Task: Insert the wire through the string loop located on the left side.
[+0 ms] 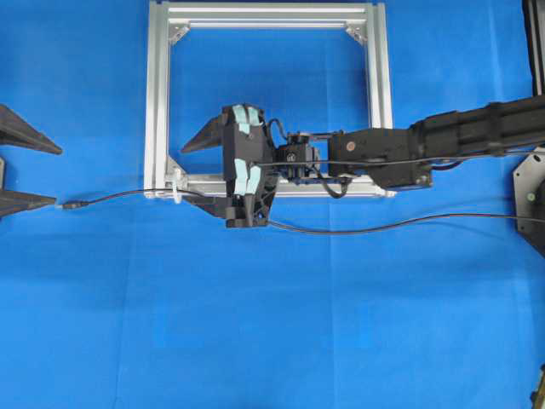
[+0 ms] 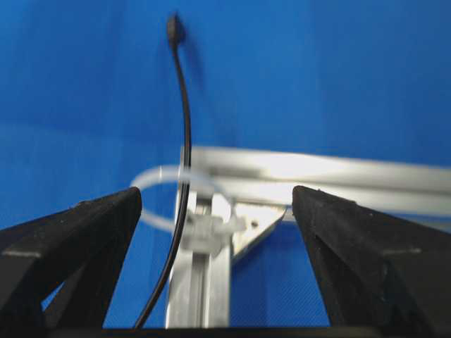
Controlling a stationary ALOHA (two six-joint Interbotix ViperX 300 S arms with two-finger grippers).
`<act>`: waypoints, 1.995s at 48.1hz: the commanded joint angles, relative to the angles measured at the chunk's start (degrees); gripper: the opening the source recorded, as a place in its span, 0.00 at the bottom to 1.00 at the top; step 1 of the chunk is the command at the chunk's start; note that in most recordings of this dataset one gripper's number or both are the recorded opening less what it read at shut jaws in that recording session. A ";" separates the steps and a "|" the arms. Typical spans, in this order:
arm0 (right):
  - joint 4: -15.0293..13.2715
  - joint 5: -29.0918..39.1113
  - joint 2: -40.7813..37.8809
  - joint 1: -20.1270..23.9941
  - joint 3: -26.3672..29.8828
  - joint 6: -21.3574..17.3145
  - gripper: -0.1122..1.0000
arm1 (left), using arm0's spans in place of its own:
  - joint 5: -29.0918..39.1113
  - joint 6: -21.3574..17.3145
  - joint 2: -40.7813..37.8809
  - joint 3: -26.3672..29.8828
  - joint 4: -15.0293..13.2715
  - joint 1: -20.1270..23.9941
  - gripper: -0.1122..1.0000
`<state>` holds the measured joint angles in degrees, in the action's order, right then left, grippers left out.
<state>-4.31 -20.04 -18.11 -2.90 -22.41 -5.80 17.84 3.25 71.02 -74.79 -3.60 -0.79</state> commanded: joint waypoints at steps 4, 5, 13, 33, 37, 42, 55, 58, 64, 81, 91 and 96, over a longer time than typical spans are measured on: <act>0.00 1.85 5.89 -0.35 0.88 0.09 0.97 | -1.23 -0.18 -0.26 0.97 0.18 0.09 0.84; 0.00 2.20 6.33 -0.35 0.88 0.09 0.97 | -1.32 -0.18 -0.26 0.97 0.18 0.18 0.84; 0.00 4.92 10.46 -0.35 0.88 0.00 0.97 | -2.46 -0.18 0.00 1.05 0.18 0.18 0.84; 1.05 6.42 13.45 -0.35 0.44 -0.44 0.97 | -2.99 -0.35 0.44 1.23 0.18 0.18 0.84; 1.05 6.42 13.54 -0.35 0.44 -0.44 0.97 | -2.99 -0.35 0.35 1.14 0.18 0.18 0.84; 1.05 6.50 13.45 -0.35 0.44 -0.44 0.97 | -2.99 -0.35 0.35 1.23 0.18 0.18 0.84; 1.05 6.68 13.45 -0.35 0.44 -0.44 0.97 | -2.99 -0.35 0.35 1.14 0.18 0.88 0.84; 1.05 6.68 13.54 -0.35 0.44 -0.44 0.97 | -2.99 -0.44 0.35 1.14 0.18 1.14 0.84; 1.05 6.68 13.45 -0.35 0.44 -0.44 0.97 | -2.99 -0.53 0.35 1.14 0.18 1.23 0.84; 1.05 6.68 13.45 -0.35 0.44 -0.44 0.97 | -2.99 -1.05 0.35 1.14 0.18 1.23 0.84; 1.05 6.68 13.45 -0.35 0.44 -0.44 0.97 | -2.99 -1.05 0.26 1.05 0.18 1.23 0.84; 1.14 6.68 13.45 -0.26 0.44 -0.44 0.97 | -2.99 -0.97 0.26 1.05 0.18 1.23 0.84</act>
<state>-3.34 -13.10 -6.59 -3.16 -22.41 -6.15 15.38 2.29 71.81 -74.79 -3.60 0.26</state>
